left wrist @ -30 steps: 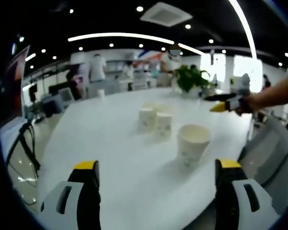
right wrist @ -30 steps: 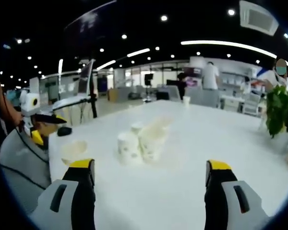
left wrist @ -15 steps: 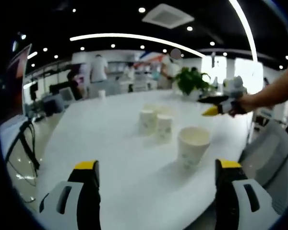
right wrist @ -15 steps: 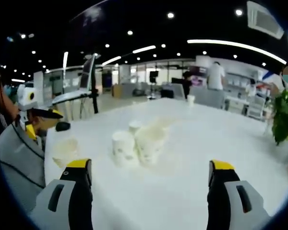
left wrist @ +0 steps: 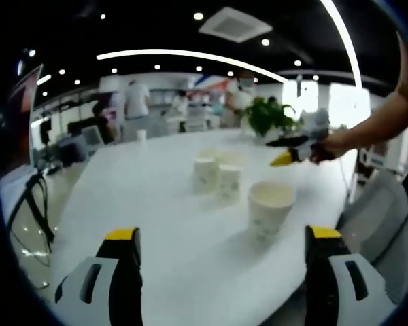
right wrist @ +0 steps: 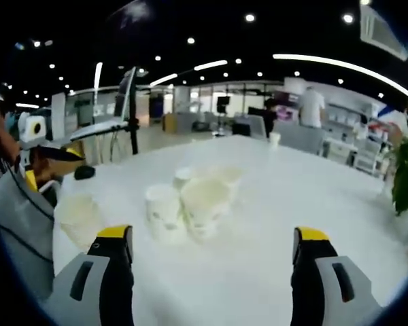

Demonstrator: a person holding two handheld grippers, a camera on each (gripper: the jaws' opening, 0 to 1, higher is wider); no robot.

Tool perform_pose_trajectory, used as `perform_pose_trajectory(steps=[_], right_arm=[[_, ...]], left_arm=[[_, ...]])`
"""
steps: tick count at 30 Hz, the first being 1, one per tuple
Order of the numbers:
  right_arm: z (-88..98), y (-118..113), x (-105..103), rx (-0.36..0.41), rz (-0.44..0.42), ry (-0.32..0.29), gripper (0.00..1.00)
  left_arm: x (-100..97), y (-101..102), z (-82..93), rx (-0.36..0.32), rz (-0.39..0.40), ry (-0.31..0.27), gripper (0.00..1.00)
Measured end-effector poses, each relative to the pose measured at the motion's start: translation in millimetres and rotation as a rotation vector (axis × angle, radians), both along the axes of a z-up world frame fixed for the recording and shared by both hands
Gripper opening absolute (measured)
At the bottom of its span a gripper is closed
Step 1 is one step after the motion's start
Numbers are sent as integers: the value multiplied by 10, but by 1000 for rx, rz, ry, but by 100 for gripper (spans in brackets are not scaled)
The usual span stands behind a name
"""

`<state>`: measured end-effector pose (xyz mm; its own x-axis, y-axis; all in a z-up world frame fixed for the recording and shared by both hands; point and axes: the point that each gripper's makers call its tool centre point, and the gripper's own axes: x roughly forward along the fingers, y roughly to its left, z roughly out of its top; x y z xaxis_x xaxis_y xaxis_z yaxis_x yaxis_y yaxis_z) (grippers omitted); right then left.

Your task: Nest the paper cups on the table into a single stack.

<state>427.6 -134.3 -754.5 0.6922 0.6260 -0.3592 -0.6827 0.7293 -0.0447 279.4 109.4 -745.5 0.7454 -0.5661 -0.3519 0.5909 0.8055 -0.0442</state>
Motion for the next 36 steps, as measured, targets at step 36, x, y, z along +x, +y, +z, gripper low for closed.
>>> perform_pose_trajectory(steps=[36], right_arm=[[-425, 453, 618, -15, -57, 48, 66]], left_arm=[[-33, 3, -109, 24, -11, 35, 100]])
